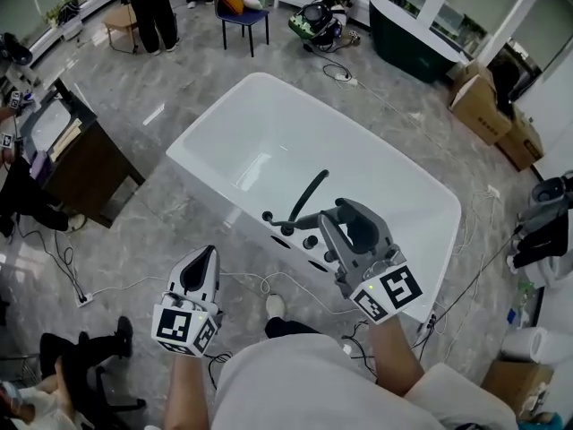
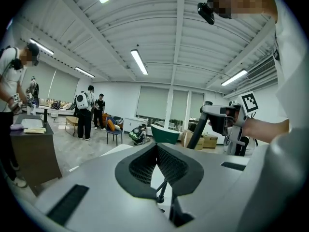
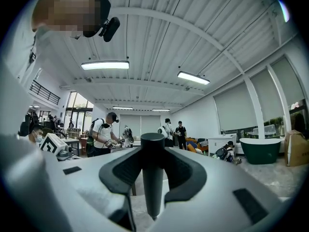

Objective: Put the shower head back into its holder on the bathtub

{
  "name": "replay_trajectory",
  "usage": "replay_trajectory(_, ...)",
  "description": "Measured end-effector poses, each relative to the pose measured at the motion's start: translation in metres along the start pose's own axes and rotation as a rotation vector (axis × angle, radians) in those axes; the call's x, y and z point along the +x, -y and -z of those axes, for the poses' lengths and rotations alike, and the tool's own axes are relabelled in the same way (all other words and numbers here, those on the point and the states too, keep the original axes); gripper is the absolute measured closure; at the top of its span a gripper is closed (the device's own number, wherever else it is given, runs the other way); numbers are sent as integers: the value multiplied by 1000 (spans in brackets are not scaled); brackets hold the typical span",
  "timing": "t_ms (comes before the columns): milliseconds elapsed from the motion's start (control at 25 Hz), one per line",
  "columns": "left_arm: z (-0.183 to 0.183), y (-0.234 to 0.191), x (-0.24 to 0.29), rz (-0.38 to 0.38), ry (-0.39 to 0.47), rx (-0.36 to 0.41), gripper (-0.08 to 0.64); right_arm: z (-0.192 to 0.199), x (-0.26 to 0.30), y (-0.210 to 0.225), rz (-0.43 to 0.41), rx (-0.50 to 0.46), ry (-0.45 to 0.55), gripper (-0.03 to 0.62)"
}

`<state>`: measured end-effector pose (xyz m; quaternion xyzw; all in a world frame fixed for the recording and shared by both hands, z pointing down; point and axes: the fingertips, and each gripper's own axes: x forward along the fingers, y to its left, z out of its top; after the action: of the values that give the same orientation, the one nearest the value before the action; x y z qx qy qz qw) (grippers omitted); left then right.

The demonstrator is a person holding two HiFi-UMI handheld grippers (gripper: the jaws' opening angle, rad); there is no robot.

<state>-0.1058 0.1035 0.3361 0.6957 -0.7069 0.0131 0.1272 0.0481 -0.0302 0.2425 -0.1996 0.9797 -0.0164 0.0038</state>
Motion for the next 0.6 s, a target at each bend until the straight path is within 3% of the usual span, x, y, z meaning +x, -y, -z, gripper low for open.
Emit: replay_trajectory(600,9,-18,65,-30,-55,6,549,37,51,49,-52,44,-43,446)
